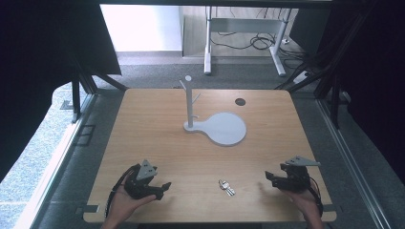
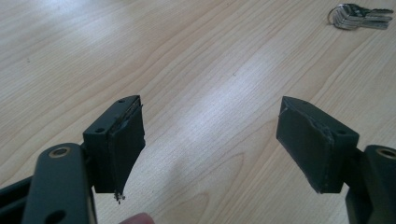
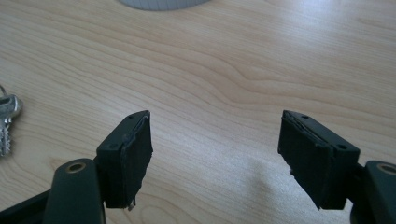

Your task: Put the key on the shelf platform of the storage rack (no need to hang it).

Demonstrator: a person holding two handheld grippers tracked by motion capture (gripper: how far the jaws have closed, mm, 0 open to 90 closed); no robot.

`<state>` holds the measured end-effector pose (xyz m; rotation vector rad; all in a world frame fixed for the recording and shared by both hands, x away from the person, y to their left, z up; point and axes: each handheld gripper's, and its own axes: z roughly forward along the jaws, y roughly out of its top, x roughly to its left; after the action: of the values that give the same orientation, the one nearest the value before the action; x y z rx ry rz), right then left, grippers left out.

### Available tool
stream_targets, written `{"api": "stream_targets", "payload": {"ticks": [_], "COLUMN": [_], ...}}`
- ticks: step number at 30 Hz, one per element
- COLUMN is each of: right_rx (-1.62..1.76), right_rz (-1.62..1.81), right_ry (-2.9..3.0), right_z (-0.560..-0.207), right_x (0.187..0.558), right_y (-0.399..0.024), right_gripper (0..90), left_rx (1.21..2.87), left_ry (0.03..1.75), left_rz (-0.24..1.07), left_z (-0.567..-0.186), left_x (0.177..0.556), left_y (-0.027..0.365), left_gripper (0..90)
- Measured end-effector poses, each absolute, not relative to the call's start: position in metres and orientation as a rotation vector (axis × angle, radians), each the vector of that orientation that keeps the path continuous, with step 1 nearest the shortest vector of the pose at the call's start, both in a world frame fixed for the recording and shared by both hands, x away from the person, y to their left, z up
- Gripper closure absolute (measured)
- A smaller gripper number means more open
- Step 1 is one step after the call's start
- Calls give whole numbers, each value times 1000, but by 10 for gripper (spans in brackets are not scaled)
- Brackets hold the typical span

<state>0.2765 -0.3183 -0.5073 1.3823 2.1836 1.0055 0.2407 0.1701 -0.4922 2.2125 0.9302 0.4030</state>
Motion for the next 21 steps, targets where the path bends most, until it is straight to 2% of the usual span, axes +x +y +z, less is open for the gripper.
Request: {"api": "stream_targets", "payload": {"ticks": [21], "right_rx": [1398], "right_rz": [932], "right_ry": [2220], "right_z": [-512], "right_x": [276], "right_y": [-321], "right_gripper": [262], "left_rx": [2202], "left_ry": [927], "left_rz": [405], "left_z": [-489], "left_x": [239], "left_y": [170], "left_gripper": [236]}}
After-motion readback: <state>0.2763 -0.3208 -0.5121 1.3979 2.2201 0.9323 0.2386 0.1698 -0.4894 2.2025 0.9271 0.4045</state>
